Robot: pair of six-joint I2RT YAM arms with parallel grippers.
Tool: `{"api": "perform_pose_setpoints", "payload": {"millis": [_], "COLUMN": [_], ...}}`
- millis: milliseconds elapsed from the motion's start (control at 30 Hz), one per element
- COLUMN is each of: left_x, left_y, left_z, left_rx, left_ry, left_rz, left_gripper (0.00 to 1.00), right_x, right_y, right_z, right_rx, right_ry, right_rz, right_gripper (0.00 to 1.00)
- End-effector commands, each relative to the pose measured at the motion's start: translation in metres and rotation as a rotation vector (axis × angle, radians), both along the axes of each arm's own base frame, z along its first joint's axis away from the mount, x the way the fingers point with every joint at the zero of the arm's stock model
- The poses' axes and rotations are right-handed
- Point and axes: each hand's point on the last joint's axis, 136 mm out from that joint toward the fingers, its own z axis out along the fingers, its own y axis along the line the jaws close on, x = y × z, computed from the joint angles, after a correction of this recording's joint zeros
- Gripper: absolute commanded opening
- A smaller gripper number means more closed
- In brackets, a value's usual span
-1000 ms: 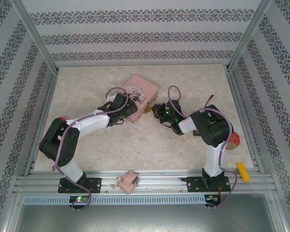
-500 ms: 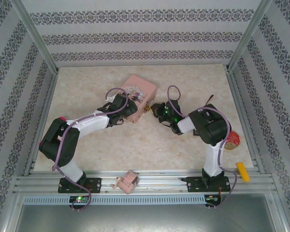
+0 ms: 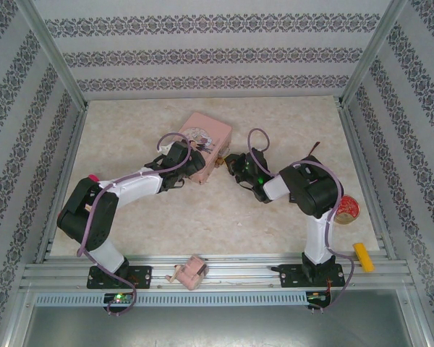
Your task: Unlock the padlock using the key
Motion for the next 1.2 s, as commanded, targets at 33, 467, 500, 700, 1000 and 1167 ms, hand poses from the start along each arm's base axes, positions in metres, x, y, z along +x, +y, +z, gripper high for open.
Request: {"api": "perform_pose_setpoints", "payload": {"millis": [33, 467, 500, 700, 1000, 1167], "left_x": [-0.038, -0.042, -0.042, -0.043, -0.043, -0.042], "left_y": [0.01, 0.012, 0.013, 0.012, 0.012, 0.014], "left_z": [-0.038, -0.038, -0.038, -0.039, -0.039, -0.036], "left_rx": [0.066, 0.058, 0.058, 0.055, 0.055, 0.065], "left_ry": [0.165, 0.161, 0.16, 0.161, 0.162, 0.155], "left_rz": [-0.054, -0.053, -0.052, -0.049, -0.054, -0.053], "left_gripper": [0.99, 0.99, 0.99, 0.99, 0.99, 0.99], "right_x": [0.015, 0.029, 0.03, 0.037, 0.041, 0.031], "right_y": [0.002, -0.009, -0.011, -0.012, -0.002, -0.012], "right_z": [0.014, 0.019, 0.019, 0.02, 0.027, 0.024], "right_rx": [0.018, 0.005, -0.003, -0.018, -0.046, -0.061], "right_ry": [-0.068, -0.095, -0.099, -0.11, -0.127, -0.115], "right_rz": [-0.056, -0.089, -0.094, -0.1, -0.069, -0.067], "right_gripper": [0.0, 0.0, 0.0, 0.0, 0.0, 0.0]}}
